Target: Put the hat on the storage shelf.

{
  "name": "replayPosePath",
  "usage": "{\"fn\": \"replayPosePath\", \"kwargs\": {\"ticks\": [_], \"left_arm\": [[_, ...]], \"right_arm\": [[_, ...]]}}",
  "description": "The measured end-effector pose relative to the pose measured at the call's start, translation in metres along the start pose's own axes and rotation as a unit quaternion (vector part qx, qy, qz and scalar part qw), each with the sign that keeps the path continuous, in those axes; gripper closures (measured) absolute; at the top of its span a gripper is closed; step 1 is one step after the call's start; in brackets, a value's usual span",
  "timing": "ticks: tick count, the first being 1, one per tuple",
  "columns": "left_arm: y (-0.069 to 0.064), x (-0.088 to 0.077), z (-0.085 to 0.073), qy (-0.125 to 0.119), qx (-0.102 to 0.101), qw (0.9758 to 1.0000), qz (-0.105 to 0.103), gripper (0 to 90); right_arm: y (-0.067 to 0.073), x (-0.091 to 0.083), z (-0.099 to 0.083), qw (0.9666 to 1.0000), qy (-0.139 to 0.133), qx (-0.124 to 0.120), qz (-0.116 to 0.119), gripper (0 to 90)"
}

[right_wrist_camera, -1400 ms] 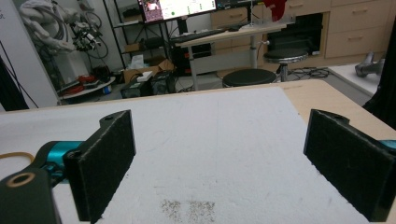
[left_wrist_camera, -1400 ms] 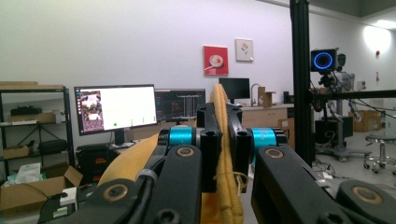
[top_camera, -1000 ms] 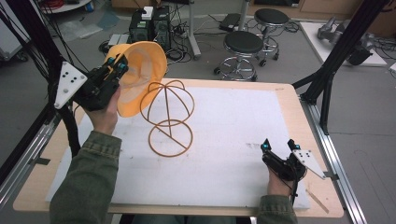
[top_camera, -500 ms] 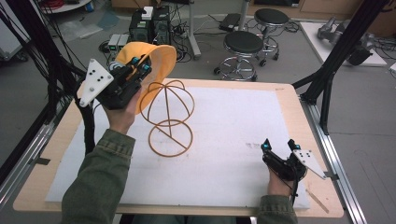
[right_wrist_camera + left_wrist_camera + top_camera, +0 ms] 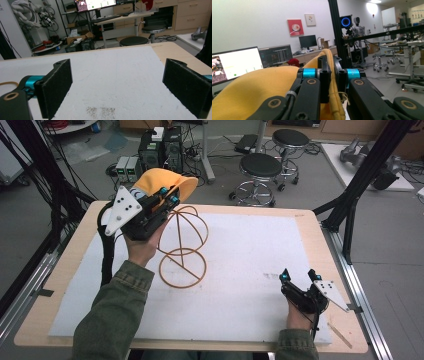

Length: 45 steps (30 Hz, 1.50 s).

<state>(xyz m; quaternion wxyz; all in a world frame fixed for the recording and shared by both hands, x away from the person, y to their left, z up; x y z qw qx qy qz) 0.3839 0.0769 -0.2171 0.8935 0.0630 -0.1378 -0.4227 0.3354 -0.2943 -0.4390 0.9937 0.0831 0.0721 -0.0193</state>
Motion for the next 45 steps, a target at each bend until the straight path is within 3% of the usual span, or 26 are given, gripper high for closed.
{"fn": "replayPosePath", "kwargs": {"ticks": [5,7,10,19,25,29,30,33,35,44,45], "left_arm": [[-0.011,0.005,-0.003,0.012,0.007,0.9997,-0.020,86.3],[-0.022,0.010,-0.008,0.027,0.014,0.9988,-0.038,86.3],[-0.028,0.014,-0.012,0.041,0.026,0.9977,-0.047,86.3],[-0.041,0.021,-0.019,0.055,0.026,0.9958,-0.067,86.3],[-0.055,0.025,-0.031,0.082,0.009,0.9923,-0.092,86.3],[-0.062,0.024,-0.037,0.091,0.008,0.9909,-0.099,86.3],[-0.066,0.024,-0.042,0.099,0.007,0.9896,-0.103,86.3],[-0.068,0.024,-0.047,0.105,0.006,0.9887,-0.107,86.3],[-0.071,0.023,-0.055,0.120,0.004,0.9863,-0.113,86.2],[-0.078,0.018,-0.070,0.141,0.003,0.9826,-0.121,86.3],[-0.079,0.017,-0.075,0.149,0.003,0.9813,-0.122,86.3]], "right_arm": [[0.000,0.000,0.000,1.0000,0.000,-0.001,0.000,7.9],[0.000,0.000,0.000,1.0000,0.000,-0.001,0.000,7.9],[0.001,0.000,0.000,1.0000,0.000,0.000,0.000,7.9],[0.000,0.000,0.000,1.0000,0.001,0.000,0.001,7.9],[0.000,0.000,0.000,1.0000,-0.001,-0.001,0.001,7.9],[0.000,0.000,-0.001,1.0000,0.002,0.002,0.001,7.9],[0.000,0.001,0.000,1.0000,0.001,0.002,0.001,7.9],[0.000,0.000,-0.001,1.0000,0.002,0.003,0.000,7.9],[0.000,0.000,-0.001,1.0000,0.002,0.002,0.001,7.9],[0.000,0.000,-0.001,1.0000,0.003,0.004,0.001,7.9],[0.000,0.000,-0.001,1.0000,0.003,0.004,0.001,7.9]]}}
Point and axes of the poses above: each handheld gripper's, and its own axes: x roughly forward along the jaws, z roughly out of its top, y roughly to its left, the point moved 8 cm from there along x, roughly forward along the jaws, and after that the axes turned 8 degrees about -z, right-handed, at the moved point
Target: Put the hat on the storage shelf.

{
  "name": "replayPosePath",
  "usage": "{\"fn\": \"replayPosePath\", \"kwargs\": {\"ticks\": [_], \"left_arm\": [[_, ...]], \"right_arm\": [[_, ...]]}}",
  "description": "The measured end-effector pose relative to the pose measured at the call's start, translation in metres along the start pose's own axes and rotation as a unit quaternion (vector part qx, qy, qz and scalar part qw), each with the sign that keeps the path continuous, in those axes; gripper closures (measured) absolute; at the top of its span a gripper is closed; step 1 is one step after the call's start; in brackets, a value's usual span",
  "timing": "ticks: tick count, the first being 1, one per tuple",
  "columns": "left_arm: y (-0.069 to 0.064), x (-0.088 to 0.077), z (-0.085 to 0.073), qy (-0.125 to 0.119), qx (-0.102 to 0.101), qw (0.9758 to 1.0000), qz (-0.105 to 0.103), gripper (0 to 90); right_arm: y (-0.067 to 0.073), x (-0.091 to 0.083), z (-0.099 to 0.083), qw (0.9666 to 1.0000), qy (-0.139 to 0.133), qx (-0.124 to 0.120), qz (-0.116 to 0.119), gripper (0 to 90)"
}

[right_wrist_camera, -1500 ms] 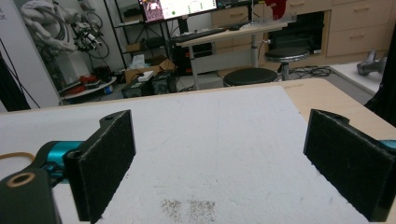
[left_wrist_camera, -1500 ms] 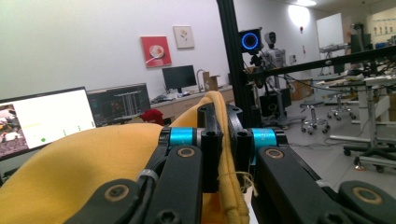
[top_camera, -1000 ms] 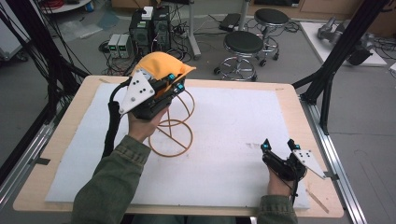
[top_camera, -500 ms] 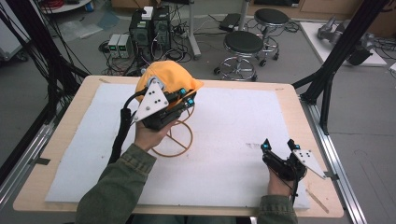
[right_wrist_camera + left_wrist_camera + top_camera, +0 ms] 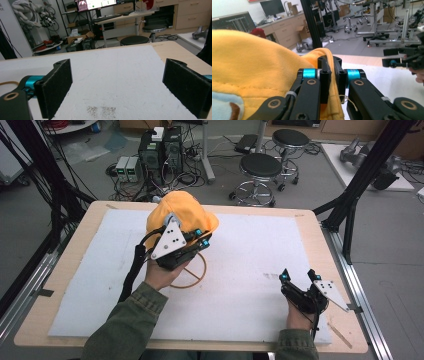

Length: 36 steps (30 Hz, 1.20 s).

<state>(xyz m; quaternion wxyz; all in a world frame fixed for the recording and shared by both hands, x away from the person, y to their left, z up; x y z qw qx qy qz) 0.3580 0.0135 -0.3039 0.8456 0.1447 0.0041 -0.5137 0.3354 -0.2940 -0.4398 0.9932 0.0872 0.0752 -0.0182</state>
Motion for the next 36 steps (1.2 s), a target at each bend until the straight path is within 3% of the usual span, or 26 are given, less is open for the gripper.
{"fn": "replayPosePath", "kwargs": {"ticks": [5,12,16,20,23,27,36], "left_arm": [[-0.003,0.003,-0.010,0.028,0.011,0.9995,0.007,86.3],[-0.005,0.007,-0.020,0.074,0.034,0.9967,0.009,86.0],[-0.004,0.005,-0.018,0.069,0.025,0.9973,0.009,82.8],[-0.001,0.005,-0.021,0.081,0.014,0.9966,0.011,80.4],[0.000,0.004,-0.020,0.078,0.017,0.9967,0.015,78.9],[-0.003,0.002,-0.016,0.068,0.023,0.9972,0.019,62.2],[-0.001,-0.006,-0.005,0.034,0.029,0.9985,0.031,47.0]], "right_arm": [[0.000,0.000,0.000,1.0000,-0.001,0.000,0.000,7.9],[0.000,0.000,0.000,1.0000,0.000,-0.001,0.000,7.9],[0.000,0.000,0.000,1.0000,-0.001,-0.002,0.001,7.9],[-0.001,-0.001,0.001,1.0000,-0.001,0.001,-0.003,7.9],[-0.002,-0.002,0.001,1.0000,-0.004,0.000,-0.004,7.9],[-0.002,-0.002,0.002,1.0000,-0.004,0.000,-0.004,7.9],[-0.002,-0.002,0.002,1.0000,-0.003,0.004,-0.005,7.9]]}}
Point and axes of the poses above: each handheld gripper's, and its own axes: x roughly forward along the jaws, z roughly out of its top, y roughly to its left, the point moved 8 cm from there along x, roughly forward along the jaws, and after that the axes turned 8 degrees about -z, right-handed, at the moved point
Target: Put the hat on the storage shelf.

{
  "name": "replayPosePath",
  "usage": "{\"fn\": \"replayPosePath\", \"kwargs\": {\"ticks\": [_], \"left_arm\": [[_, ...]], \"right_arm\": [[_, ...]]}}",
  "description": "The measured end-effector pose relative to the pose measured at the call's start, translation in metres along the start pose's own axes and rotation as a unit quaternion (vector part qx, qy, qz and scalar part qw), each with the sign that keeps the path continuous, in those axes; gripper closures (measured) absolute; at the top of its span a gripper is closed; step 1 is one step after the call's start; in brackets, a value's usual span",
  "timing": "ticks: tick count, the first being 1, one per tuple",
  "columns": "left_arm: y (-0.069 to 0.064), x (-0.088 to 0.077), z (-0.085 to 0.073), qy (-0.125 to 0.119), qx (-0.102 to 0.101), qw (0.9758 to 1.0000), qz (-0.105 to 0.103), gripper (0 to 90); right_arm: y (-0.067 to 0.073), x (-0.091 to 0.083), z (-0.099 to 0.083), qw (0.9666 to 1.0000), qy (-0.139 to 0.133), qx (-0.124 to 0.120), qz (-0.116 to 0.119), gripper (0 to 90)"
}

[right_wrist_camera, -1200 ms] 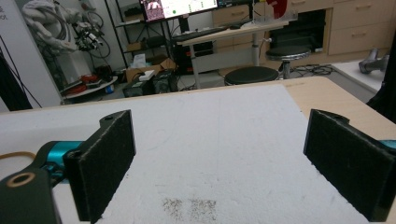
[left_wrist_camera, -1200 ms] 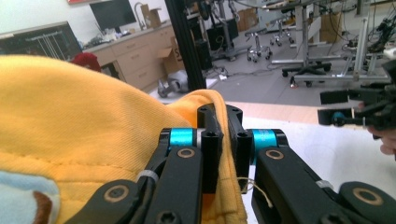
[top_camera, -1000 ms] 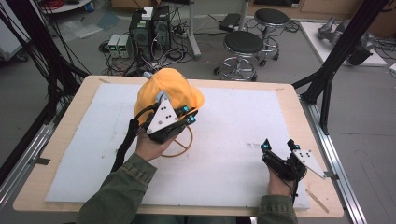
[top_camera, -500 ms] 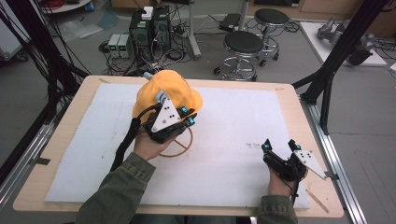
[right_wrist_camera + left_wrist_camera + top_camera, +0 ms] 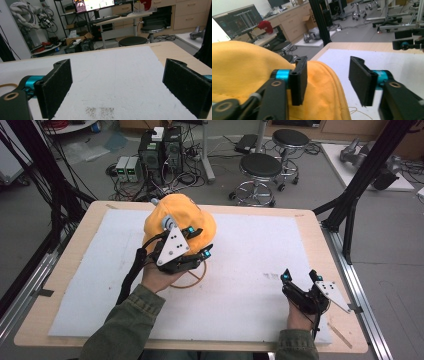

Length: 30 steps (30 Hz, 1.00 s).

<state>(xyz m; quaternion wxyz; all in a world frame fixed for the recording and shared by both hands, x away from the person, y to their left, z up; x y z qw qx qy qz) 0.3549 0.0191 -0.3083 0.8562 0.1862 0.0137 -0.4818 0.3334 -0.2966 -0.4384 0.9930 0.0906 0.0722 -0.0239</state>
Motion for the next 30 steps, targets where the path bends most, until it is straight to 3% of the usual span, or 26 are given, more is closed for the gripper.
{"fn": "replayPosePath", "kwargs": {"ticks": [1,5,17,25,30], "left_arm": [[0.001,-0.001,0.001,-0.004,-0.003,1.0000,0.003,42.4],[0.004,-0.006,0.004,-0.012,-0.008,0.9999,0.009,39.7],[0.014,-0.021,0.011,-0.039,-0.023,0.9988,0.020,38.6],[0.021,-0.035,0.023,-0.070,-0.032,0.9967,0.026,37.4],[0.027,-0.050,0.035,-0.100,-0.031,0.9937,0.040,36.9]], "right_arm": [[0.000,0.000,0.000,1.0000,0.001,0.001,0.000,7.9],[0.000,0.000,-0.001,1.0000,0.002,0.000,0.000,7.9],[0.000,0.001,-0.001,1.0000,0.004,0.003,-0.001,7.9],[0.000,0.001,-0.001,1.0000,0.006,0.004,-0.003,7.9],[0.000,0.002,-0.001,1.0000,0.005,0.003,-0.002,7.9]]}}
Point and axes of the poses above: each handheld gripper's, and its own axes: x roughly forward along the jaws, z roughly out of its top, y roughly to its left, the point moved 8 cm from there along x, roughly forward along the jaws, and after that the axes turned 8 degrees about -z, right-handed, at the moved point
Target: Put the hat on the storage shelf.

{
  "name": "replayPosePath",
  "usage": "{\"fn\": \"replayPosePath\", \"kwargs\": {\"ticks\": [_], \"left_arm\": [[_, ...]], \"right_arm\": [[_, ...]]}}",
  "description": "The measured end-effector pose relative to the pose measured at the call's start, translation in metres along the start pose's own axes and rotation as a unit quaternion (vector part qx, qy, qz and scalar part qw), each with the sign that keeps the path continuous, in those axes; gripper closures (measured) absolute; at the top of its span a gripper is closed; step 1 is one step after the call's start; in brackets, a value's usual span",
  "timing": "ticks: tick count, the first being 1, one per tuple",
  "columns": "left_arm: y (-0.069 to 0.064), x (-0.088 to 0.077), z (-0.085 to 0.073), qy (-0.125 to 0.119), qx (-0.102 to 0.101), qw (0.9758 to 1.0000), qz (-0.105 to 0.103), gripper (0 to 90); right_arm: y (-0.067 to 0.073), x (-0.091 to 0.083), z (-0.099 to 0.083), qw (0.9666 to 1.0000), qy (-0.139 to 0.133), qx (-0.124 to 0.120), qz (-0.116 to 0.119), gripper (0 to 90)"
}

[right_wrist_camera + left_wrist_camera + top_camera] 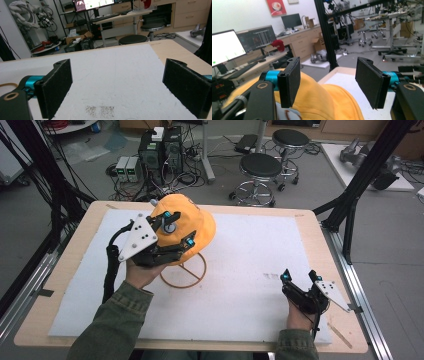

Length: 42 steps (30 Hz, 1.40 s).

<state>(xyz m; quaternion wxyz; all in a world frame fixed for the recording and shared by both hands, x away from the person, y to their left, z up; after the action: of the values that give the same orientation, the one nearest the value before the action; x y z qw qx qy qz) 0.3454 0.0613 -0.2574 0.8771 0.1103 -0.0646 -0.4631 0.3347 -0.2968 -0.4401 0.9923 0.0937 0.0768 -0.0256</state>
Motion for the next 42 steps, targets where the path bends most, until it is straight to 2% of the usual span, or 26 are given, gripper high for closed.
{"fn": "replayPosePath", "kwargs": {"ticks": [10,15,23,32,42], "left_arm": [[0.023,-0.028,0.015,-0.032,-0.026,0.9989,0.021,34.1],[0.034,-0.043,0.018,-0.042,-0.029,0.9979,0.039,33.1],[0.058,-0.075,0.016,-0.049,-0.040,0.9948,0.079,31.2],[0.079,-0.115,0.003,-0.058,-0.061,0.9875,0.133,30.1],[0.091,-0.144,-0.019,-0.054,-0.079,0.9799,0.175,29.3]], "right_arm": [[-0.001,0.000,0.000,1.0000,0.002,0.000,-0.001,7.9],[-0.001,0.000,0.000,1.0000,0.001,0.001,-0.001,7.9],[-0.001,0.000,-0.001,1.0000,0.003,0.002,-0.002,7.9],[0.000,0.000,-0.001,1.0000,0.003,0.001,-0.001,7.9],[0.000,0.001,-0.002,1.0000,0.006,0.005,-0.002,7.9]]}}
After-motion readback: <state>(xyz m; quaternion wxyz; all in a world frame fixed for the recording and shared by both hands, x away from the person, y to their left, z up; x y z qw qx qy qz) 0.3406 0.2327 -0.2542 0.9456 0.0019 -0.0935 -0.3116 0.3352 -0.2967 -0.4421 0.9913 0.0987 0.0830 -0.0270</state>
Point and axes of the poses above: each handheld gripper's, and its own axes: x roughly forward along the jaws, z roughly out of its top, y roughly to its left, the point moved 8 cm from there along x, roughly forward along the jaws, and after that the axes turned 8 degrees about -z, right-handed, at the moved point
